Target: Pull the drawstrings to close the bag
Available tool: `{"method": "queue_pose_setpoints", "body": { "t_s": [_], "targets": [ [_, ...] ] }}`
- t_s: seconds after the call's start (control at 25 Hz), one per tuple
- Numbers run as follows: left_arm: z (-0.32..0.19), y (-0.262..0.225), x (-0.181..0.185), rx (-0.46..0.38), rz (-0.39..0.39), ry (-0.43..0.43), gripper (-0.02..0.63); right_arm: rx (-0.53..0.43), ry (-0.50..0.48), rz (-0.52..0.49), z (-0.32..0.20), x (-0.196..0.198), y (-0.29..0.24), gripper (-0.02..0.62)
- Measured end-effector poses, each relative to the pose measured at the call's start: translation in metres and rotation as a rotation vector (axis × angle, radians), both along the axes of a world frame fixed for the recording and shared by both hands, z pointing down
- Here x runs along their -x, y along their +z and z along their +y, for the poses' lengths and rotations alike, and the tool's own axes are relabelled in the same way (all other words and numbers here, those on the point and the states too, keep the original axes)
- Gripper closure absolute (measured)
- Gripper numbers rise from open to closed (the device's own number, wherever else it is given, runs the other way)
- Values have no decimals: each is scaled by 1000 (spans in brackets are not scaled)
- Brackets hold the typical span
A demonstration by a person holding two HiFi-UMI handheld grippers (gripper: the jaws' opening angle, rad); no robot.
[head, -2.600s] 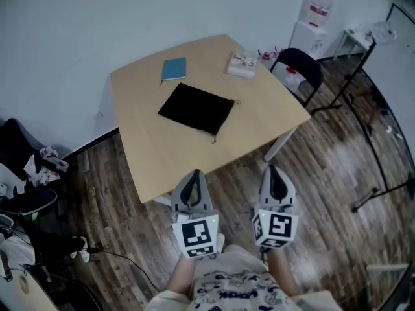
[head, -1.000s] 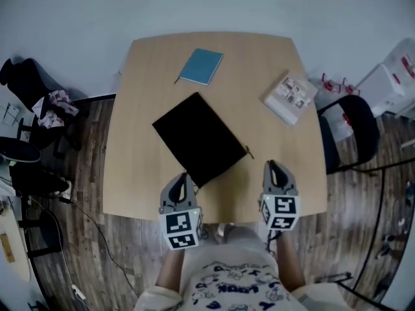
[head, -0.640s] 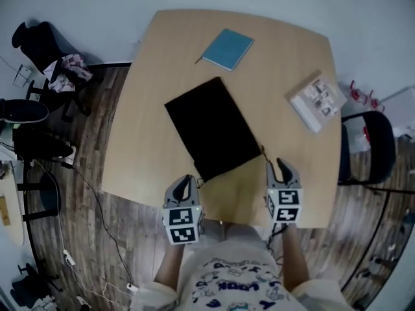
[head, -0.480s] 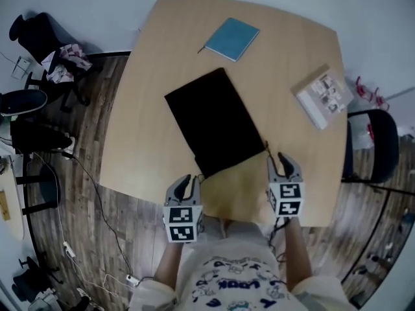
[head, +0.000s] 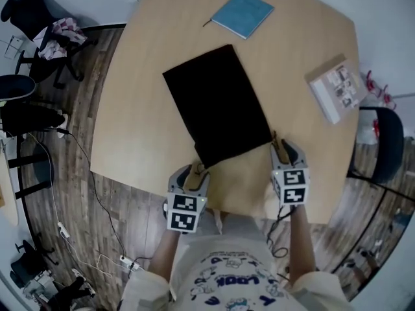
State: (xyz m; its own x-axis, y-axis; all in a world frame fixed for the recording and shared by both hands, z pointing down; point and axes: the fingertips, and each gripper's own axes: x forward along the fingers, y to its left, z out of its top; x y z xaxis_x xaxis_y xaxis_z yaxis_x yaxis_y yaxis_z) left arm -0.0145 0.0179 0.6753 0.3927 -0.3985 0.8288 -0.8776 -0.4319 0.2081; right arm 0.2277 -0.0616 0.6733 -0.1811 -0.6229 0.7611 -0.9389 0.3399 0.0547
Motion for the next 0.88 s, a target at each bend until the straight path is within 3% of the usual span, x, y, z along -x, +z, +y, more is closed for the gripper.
{"method": "queue_pose_setpoints", "body": {
  "t_s": [0.2,0.36,0.4,0.44,0.6,0.88],
  "targets": [
    [6,20,-5,54,-28,19,409,107,-26,-21,7,-1,18,489],
    [6,23,-10,75,-19,39,417,98,-19,3,3,-3,19,575],
    [6,24,-9,78,-31,48,457,98,-21,5,1,-2,18,577],
    [6,25,-9,77,-46,52,583,98,-22,7,1,-2,19,581],
    [4,23,-2,73,-68,33,591,99,-4,42,0,-10,19,589],
    [-10,11,37,97,-93,-96,592,41,66,84,-12,-21,-3,592]
  ]
}}
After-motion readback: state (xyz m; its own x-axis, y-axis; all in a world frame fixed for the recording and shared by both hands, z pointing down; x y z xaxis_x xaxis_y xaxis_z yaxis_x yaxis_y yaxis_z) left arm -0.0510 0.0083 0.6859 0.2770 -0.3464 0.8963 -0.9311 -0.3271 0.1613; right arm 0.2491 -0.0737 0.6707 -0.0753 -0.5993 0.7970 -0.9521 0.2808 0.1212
